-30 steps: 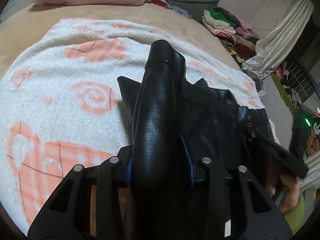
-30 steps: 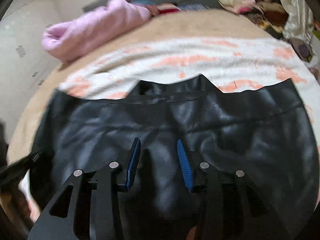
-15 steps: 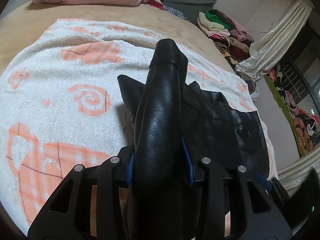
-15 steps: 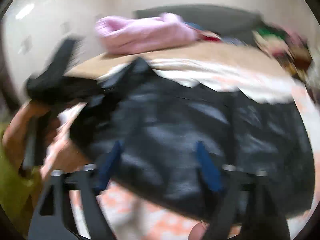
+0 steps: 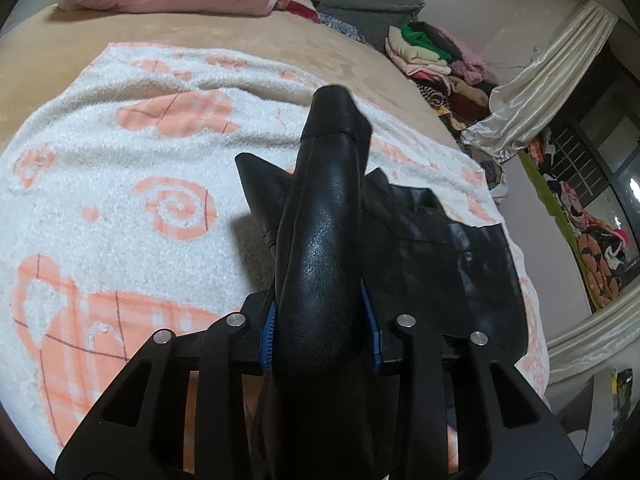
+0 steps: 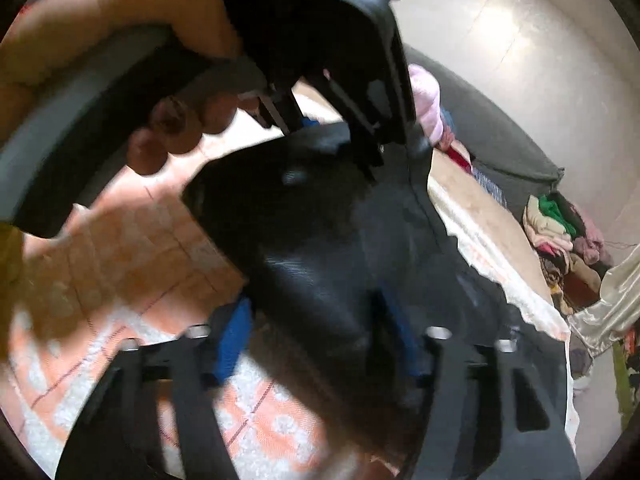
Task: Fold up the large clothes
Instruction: 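Grasp the jacket end with the right tool while the left tool holds its edge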
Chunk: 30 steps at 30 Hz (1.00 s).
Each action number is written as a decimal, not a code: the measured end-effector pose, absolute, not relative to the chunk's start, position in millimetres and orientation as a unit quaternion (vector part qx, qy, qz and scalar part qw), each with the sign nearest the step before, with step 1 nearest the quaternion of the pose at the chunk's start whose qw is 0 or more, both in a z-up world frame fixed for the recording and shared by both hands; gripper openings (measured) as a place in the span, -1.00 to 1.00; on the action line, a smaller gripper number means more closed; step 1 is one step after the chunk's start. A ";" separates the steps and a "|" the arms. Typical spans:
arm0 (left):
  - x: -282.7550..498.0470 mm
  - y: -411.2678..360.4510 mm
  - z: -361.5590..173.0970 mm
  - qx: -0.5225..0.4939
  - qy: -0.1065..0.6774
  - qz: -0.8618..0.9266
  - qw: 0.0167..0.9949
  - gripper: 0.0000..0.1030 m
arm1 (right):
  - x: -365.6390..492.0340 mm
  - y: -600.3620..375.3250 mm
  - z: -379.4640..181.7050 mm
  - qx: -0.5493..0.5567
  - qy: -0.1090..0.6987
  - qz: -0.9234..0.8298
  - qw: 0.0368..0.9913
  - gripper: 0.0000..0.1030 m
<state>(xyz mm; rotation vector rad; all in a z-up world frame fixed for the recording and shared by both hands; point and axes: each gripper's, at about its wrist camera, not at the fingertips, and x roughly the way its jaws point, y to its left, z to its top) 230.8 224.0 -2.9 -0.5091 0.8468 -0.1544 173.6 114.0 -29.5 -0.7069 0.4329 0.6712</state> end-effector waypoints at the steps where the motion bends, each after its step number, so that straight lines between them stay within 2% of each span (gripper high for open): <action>1: 230.3 222.7 -0.4 -0.243 0.403 -0.075 0.879 -0.51 | 168.8 110.3 -27.4 -0.339 0.198 0.321 0.862 -0.30; 4: 226.1 217.3 11.5 -0.237 0.391 -0.080 0.886 -0.51 | 160.1 102.1 -15.9 -0.331 0.176 0.311 0.874 -0.43; 11: 217.5 192.5 42.2 -0.221 0.365 -0.087 0.900 -0.51 | 160.9 69.3 12.6 -0.277 0.159 0.300 0.899 -0.57; 20: 226.3 133.8 85.8 -0.169 0.353 -0.103 0.914 -0.51 | 162.1 19.3 39.7 -0.226 0.148 0.270 0.924 -0.65; 30: 237.2 59.8 106.3 -0.123 0.361 -0.124 0.916 -0.51 | 175.0 -50.0 47.9 -0.148 0.168 0.239 0.945 -0.71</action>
